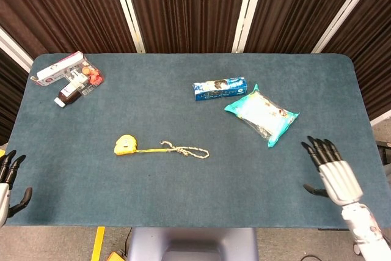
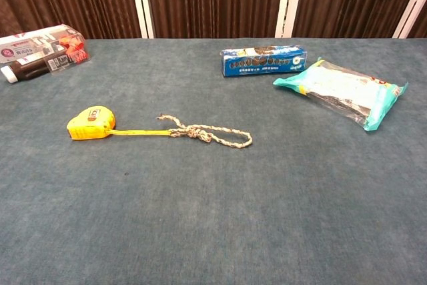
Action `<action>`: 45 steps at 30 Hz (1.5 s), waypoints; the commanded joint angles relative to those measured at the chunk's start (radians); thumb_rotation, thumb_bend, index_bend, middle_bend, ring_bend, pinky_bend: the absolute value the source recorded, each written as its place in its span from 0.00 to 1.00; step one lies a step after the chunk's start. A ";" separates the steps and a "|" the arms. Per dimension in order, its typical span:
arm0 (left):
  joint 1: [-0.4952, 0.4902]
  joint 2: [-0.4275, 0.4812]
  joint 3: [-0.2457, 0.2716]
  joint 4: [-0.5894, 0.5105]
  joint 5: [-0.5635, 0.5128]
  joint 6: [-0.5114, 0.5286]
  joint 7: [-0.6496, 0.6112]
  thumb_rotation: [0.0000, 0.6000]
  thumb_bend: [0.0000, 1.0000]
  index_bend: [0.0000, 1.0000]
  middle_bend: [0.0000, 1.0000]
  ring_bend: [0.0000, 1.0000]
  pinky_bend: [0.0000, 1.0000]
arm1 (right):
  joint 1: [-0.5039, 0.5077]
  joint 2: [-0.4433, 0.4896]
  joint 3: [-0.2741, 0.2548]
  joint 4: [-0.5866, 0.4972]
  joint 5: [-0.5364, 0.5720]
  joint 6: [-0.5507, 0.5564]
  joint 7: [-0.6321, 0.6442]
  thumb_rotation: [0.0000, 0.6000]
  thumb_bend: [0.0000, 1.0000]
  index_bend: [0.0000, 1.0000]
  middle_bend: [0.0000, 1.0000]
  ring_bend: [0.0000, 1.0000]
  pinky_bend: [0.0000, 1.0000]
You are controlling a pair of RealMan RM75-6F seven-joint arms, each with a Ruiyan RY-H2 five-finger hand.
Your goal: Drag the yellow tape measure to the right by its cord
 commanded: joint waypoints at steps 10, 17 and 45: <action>0.008 0.011 -0.001 -0.017 -0.009 0.006 0.000 1.00 0.41 0.09 0.00 0.00 0.09 | 0.307 -0.051 0.127 -0.153 0.153 -0.389 -0.197 1.00 0.06 0.19 0.06 0.02 0.00; 0.010 0.017 -0.003 -0.018 -0.008 0.010 -0.016 1.00 0.41 0.09 0.00 0.00 0.09 | 0.413 -0.177 0.181 -0.117 0.313 -0.481 -0.267 1.00 0.09 0.22 0.06 0.02 0.00; 0.007 0.027 -0.012 -0.003 -0.030 -0.007 -0.068 1.00 0.43 0.11 0.00 0.00 0.09 | 0.595 -0.576 0.204 0.234 0.575 -0.506 -0.374 1.00 0.39 0.44 0.07 0.03 0.00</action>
